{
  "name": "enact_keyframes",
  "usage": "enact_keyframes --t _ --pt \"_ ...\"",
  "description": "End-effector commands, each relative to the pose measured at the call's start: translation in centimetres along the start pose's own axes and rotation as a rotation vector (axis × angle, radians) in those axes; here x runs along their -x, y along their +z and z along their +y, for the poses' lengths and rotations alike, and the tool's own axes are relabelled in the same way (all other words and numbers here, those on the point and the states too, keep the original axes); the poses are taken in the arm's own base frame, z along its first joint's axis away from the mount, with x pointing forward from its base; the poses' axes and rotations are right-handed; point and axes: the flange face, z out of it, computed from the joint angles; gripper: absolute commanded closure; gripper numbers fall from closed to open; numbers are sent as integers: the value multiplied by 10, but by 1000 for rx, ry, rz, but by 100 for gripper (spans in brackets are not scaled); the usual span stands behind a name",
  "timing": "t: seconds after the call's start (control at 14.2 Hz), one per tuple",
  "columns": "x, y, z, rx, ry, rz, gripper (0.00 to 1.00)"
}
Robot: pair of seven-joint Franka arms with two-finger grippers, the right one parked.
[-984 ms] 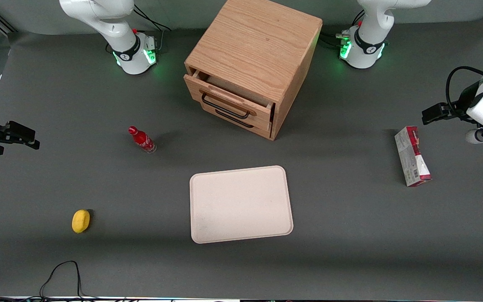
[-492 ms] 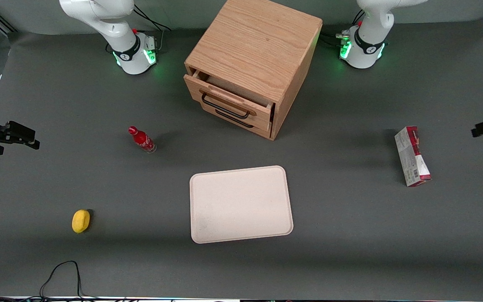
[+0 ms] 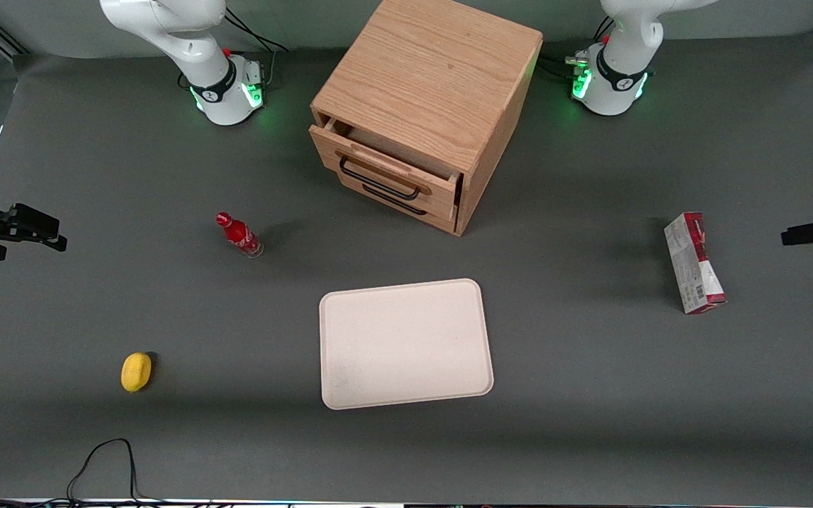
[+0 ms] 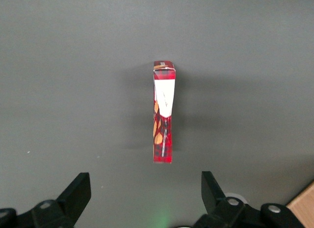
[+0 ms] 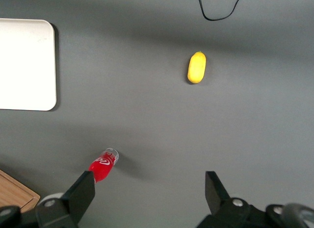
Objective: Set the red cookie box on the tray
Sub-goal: 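Lower the open left gripper around the upright red cookie box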
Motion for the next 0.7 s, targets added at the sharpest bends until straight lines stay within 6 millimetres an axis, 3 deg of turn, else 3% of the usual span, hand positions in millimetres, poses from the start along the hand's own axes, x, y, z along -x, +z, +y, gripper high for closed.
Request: enact_keyframes --t 0.0,0.35,0.63 --pt "-3 72 4 5 -19 22 0" --pt "3 198 13 5 -48 70 1" --pt "11 248 21 2 -57 76 2"
